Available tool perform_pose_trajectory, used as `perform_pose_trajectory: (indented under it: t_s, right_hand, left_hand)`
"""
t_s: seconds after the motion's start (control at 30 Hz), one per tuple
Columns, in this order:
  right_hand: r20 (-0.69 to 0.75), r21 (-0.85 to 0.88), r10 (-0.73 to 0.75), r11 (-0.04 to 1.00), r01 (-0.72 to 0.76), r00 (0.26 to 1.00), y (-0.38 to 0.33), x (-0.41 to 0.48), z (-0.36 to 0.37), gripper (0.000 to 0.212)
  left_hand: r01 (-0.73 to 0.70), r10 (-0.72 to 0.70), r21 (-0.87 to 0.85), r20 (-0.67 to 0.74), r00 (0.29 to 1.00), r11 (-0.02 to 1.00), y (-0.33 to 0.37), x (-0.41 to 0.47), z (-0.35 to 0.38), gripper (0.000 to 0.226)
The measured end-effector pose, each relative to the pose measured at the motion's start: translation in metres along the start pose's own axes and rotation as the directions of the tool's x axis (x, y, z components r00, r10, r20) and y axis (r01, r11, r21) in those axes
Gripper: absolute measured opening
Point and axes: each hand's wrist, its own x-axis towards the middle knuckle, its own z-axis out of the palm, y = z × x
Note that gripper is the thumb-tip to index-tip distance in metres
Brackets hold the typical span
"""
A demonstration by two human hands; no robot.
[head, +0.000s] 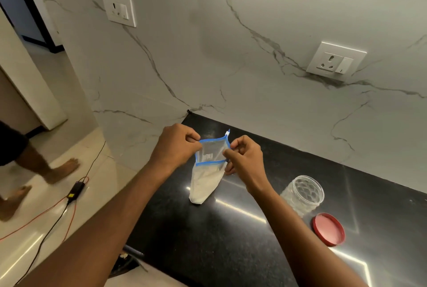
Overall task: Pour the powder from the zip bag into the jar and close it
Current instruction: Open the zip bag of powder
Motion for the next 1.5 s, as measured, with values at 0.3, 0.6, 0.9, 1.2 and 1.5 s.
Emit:
perform_pose_trajectory:
  t_s: [0.3, 0.6, 0.9, 1.2, 1.5]
  right_hand:
    - [-0.01, -0.066, -0.061, 0.996, 0.061, 0.998, 0.002, -0.014, -0.012, 0.015]
    - [-0.023, 0.035, -0.101, 0.994, 0.102, 0.995, 0.006, -0.022, -0.009, 0.019]
    - [-0.042, 0.155, -0.11, 0.981, 0.116, 0.993, 0.014, -0.03, -0.011, 0.018]
    - [-0.154, -0.041, -0.008, 0.999, 0.002, 0.988, 0.031, -0.043, -0.073, 0.034]
    - [-0.469, 0.35, 0.218, 0.936, -0.046, 0.856, 0.036, -0.07, -0.168, 0.025]
  left_hand:
    - [-0.139, 0.145, 0.211, -0.014, 0.989, 0.968, 0.021, -0.004, -0.009, 0.016]
    - [-0.129, 0.049, 0.237, 0.318, 0.947, 0.963, 0.084, 0.004, 0.021, 0.06]
    - [-0.156, 0.064, 0.34, 0.268, 0.961, 0.927, 0.102, 0.016, 0.042, 0.043]
    - [-0.313, 0.281, 0.062, 0.305, 0.91, 0.948, 0.145, 0.001, 0.006, 0.033]
    - [-0.558, 0.611, -0.274, 0.179, 0.771, 0.783, 0.247, -0.016, 0.01, 0.05]
